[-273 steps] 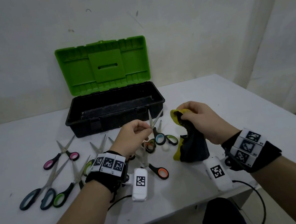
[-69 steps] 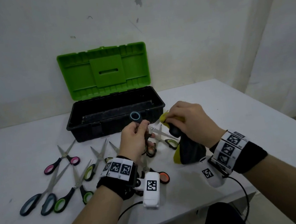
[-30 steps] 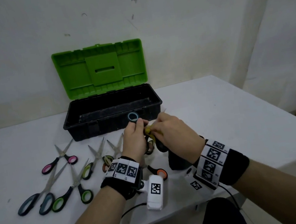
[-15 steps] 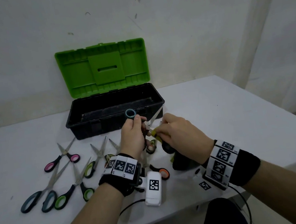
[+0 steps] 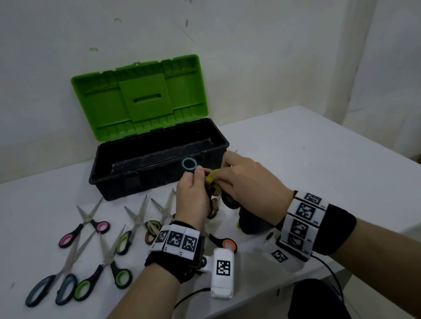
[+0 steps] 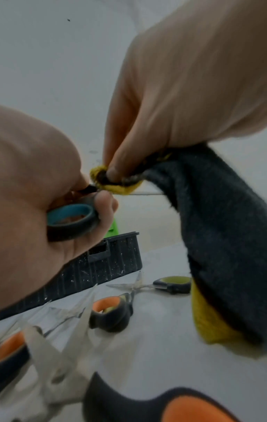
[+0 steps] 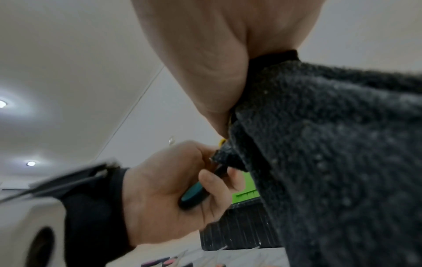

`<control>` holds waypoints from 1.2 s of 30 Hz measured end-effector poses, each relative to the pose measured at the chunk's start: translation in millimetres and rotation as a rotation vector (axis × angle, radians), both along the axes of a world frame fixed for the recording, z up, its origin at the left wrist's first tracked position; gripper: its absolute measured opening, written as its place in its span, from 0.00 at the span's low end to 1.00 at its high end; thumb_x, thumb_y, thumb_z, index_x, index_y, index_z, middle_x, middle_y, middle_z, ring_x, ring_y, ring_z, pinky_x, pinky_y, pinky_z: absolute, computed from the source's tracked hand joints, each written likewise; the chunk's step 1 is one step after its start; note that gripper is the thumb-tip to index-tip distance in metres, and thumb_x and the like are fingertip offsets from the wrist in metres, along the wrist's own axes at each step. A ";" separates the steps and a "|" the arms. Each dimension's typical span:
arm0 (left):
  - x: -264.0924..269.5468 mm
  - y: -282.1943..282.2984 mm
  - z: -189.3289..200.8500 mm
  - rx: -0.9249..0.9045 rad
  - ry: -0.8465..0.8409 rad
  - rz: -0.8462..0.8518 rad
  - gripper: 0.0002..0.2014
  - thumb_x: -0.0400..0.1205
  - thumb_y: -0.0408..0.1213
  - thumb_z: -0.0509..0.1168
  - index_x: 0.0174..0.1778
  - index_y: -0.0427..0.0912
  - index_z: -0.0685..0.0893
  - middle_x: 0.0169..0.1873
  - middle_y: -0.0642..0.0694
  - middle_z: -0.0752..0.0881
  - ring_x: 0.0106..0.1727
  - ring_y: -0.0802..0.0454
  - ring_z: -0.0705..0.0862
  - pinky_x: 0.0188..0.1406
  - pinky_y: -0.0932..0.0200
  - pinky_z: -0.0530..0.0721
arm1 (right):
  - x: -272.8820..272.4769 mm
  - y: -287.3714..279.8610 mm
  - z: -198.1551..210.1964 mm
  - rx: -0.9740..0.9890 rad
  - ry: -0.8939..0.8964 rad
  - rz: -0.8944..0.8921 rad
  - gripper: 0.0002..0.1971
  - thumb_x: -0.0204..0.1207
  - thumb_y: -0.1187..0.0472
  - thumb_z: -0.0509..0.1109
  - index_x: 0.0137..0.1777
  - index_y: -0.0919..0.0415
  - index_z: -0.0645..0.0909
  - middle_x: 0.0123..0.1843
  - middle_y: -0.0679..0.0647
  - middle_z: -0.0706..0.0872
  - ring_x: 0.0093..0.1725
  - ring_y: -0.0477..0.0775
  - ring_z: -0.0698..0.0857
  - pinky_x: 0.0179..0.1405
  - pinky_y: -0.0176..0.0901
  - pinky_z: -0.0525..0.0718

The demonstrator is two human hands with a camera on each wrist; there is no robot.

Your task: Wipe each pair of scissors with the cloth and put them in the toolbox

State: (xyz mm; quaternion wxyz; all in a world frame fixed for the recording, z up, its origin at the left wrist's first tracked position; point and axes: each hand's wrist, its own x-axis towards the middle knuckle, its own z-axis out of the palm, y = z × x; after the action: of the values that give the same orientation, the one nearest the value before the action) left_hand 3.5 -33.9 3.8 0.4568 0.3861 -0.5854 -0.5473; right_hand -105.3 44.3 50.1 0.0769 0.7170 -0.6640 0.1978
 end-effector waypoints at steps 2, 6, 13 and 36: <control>-0.2 -0.3 0.2 -0.012 -0.003 0.014 0.16 0.91 0.42 0.54 0.46 0.41 0.83 0.34 0.41 0.84 0.34 0.47 0.83 0.27 0.54 0.77 | 1.4 -1.4 -3.9 0.029 0.018 -0.011 0.09 0.83 0.59 0.65 0.56 0.59 0.86 0.49 0.55 0.74 0.35 0.59 0.80 0.32 0.52 0.82; 6.4 -2.0 3.1 0.023 0.018 0.040 0.15 0.91 0.41 0.53 0.48 0.39 0.82 0.32 0.45 0.79 0.27 0.54 0.81 0.19 0.57 0.78 | -0.7 7.3 -9.4 0.079 -0.011 0.021 0.12 0.84 0.57 0.63 0.60 0.55 0.87 0.50 0.55 0.76 0.40 0.59 0.81 0.38 0.54 0.83; 0.6 3.9 -0.6 -0.003 -0.018 0.000 0.17 0.91 0.42 0.55 0.48 0.35 0.83 0.36 0.39 0.83 0.30 0.50 0.82 0.23 0.58 0.80 | 3.0 -0.3 -9.1 0.032 0.019 0.009 0.06 0.81 0.62 0.68 0.54 0.60 0.85 0.47 0.55 0.74 0.33 0.61 0.81 0.29 0.53 0.82; 0.6 6.4 4.2 0.004 0.031 0.000 0.17 0.91 0.42 0.54 0.49 0.34 0.82 0.32 0.39 0.81 0.23 0.51 0.78 0.17 0.58 0.75 | 6.8 -6.1 -5.7 -0.013 -0.089 -0.038 0.13 0.84 0.56 0.64 0.56 0.61 0.87 0.49 0.58 0.76 0.40 0.63 0.81 0.38 0.59 0.83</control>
State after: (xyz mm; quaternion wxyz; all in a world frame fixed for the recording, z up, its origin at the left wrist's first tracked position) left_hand 4.1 -27.6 7.9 0.4650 0.3785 -0.5772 -0.5544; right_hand -98.5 38.2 44.4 0.0555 0.6943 -0.6788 0.2324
